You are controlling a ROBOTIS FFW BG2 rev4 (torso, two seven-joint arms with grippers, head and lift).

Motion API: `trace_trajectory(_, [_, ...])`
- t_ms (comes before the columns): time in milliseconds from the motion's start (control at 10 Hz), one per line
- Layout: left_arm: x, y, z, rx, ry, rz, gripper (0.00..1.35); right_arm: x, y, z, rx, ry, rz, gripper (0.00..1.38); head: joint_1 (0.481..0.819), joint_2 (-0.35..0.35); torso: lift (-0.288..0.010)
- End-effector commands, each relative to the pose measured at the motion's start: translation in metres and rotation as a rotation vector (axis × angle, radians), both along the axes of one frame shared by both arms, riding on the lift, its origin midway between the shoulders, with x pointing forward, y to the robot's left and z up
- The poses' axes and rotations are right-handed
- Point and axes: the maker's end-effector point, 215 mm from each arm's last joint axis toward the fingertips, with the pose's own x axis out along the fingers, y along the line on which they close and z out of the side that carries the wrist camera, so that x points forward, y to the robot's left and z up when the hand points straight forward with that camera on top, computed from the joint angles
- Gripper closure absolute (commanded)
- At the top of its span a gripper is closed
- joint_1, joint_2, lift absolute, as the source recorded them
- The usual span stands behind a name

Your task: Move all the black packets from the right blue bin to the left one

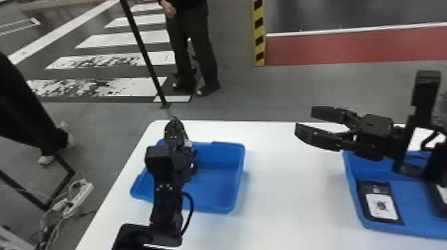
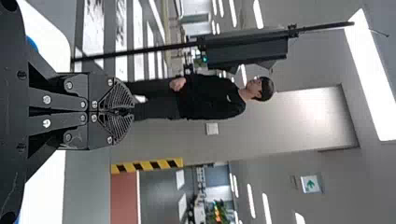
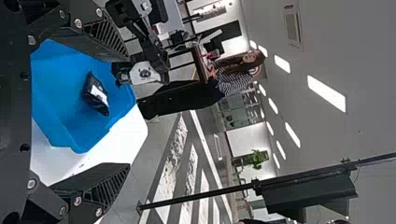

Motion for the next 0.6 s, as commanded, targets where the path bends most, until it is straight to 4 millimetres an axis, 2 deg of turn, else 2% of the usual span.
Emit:
trace_trajectory(0, [-0.008, 0.01, -0.015, 0.026, 0.029, 0.044, 1.05, 0.0, -0.001, 0.0, -0.005, 0.0, 0.0, 0.24, 0.669, 0.26, -0.11])
trace_trajectory(100, [-0.014, 0.009, -0.011, 0.032, 0.005, 0.04, 0.53, -0.001, -0.001, -0.001, -0.006, 0.001, 0.0, 0.24, 0.676, 0.276, -0.11])
trace_trajectory(200, [-0.019, 0.006, -0.003, 0.013, -0.034, 0.028, 0.1, -0.001, -0.002, -0.002, -0.011, 0.003, -0.002, 0.24, 0.683, 0.282, -0.11])
trace_trajectory(300, [-0.02, -0.003, -0.004, -0.049, -0.049, 0.002, 0.07, 0.002, -0.007, -0.005, -0.017, 0.006, -0.014, 0.24, 0.684, 0.281, -0.11])
trace_trajectory(400, [-0.021, -0.015, -0.002, -0.132, -0.075, -0.052, 0.13, 0.005, -0.013, -0.011, -0.022, 0.017, -0.037, 0.24, 0.686, 0.276, -0.11])
trace_trajectory(500, [-0.022, -0.033, 0.002, -0.245, -0.105, -0.139, 0.13, 0.005, -0.027, -0.018, -0.026, 0.026, -0.092, 0.24, 0.689, 0.256, -0.11])
